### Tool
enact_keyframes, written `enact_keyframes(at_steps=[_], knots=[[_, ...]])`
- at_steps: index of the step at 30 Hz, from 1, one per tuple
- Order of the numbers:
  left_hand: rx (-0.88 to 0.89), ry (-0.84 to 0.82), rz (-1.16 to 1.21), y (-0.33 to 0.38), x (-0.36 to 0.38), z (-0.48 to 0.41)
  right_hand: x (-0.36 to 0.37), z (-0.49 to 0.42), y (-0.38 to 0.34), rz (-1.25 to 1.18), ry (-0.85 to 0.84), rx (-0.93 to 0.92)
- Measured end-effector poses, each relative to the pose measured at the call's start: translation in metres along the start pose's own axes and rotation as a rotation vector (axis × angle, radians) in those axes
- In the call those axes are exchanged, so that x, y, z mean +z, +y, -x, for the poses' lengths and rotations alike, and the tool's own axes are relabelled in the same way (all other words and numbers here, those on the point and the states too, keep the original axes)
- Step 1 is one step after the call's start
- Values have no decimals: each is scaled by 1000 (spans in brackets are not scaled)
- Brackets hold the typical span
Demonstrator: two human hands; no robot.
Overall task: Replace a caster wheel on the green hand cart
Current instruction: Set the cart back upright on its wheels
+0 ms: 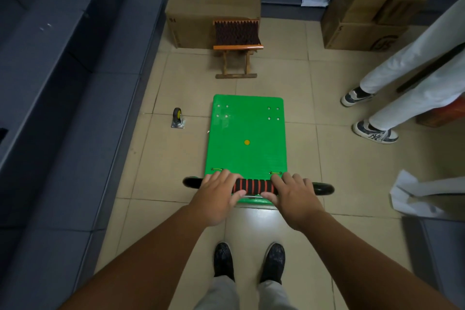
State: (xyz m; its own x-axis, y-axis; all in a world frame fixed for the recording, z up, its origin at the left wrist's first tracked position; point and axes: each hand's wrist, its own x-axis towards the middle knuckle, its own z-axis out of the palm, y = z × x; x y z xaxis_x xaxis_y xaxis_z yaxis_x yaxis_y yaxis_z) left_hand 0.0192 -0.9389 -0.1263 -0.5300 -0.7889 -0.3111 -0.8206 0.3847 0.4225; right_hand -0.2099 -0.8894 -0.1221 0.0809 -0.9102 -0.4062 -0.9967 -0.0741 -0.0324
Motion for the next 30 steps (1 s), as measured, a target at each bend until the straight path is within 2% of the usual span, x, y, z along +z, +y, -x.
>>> enact_keyframes(at_steps=[14,19,25,29,30], knots=[[29,22,-76,9,28,49,22,51,-17,-12,5,17],[10,28,-97,22,47,86,38,89,-26,-25,4,15],[-29,50,-240,45,74,148,70,142,-42,-46,-3,7],[-47,170,-263,69,95,192,88,181,-48,-76,8,-18],[-68,150,-265,74,100,203,91,192,-50,-79,4,-22]])
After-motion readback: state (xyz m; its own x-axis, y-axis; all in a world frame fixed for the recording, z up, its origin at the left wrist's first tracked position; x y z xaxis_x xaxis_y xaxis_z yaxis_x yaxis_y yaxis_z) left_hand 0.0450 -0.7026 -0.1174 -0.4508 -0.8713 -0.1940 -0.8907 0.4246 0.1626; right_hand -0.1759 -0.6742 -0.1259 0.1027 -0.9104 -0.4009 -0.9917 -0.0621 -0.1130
